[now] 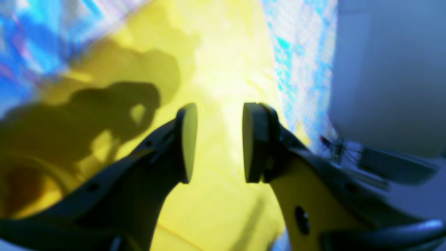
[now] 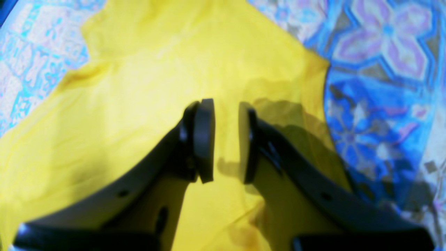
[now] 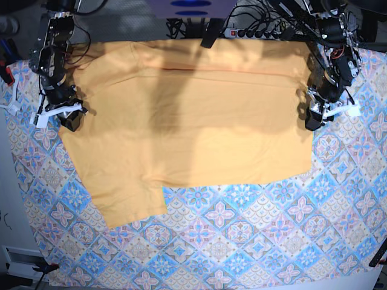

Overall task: Fold the T-shirt properly
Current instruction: 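Release the edge and move both grippers along the shirt's sides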

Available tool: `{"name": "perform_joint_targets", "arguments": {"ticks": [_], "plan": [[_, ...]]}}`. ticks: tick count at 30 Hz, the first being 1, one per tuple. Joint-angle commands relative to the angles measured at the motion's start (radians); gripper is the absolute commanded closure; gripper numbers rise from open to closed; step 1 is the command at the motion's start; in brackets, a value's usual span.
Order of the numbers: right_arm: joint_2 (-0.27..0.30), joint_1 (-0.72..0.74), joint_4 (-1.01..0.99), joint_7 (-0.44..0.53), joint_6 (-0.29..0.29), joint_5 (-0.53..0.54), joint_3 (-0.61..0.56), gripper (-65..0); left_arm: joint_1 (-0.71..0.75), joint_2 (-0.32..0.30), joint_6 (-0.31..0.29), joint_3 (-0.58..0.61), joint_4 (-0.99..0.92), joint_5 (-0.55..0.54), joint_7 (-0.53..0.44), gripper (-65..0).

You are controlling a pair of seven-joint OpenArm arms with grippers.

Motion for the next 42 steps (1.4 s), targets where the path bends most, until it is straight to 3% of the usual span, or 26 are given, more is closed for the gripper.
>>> {"name": "perform_joint_targets", "arguments": {"ticks": [1, 6, 15, 27, 35, 42], "plan": [[0.012, 0.019, 0.015, 0.006, 0.007, -0.007, -0.003, -12.4, -0.034, -0.014, -0.014, -0.005, 0.003, 0.001, -0.004, -21.4], [0.009, 0.076, 0.013, -0.025, 0.007, -0.067, -0.031, -12.4, -0.133, -0.04, -0.013, -0.002, -0.01, 0.145, 0.003, -21.4], [0.008, 0.094, -0.021, -0.031, 0.007, -0.07, -0.037, -12.4, -0.285, -0.043, -0.013, -0.002, -0.102, 0.375, 0.005, -21.7], [0.006, 0.094, -0.028, -0.028, 0.007, -0.07, -0.037, -12.4, -0.459, -0.076, -0.013, 0.063, -0.335, 0.538, -0.003, -21.8], [0.006, 0.093, -0.028, -0.028, 0.007, -0.07, -0.037, -12.4, -0.521, -0.073, -0.013, 0.063, -0.361, 0.662, -0.001, -21.9], [0.006, 0.093, -0.028, -0.028, 0.007, -0.07, -0.037, -12.4, -0.584, -0.079, -0.013, 0.063, -0.525, 0.684, -0.012, -21.9]]}}
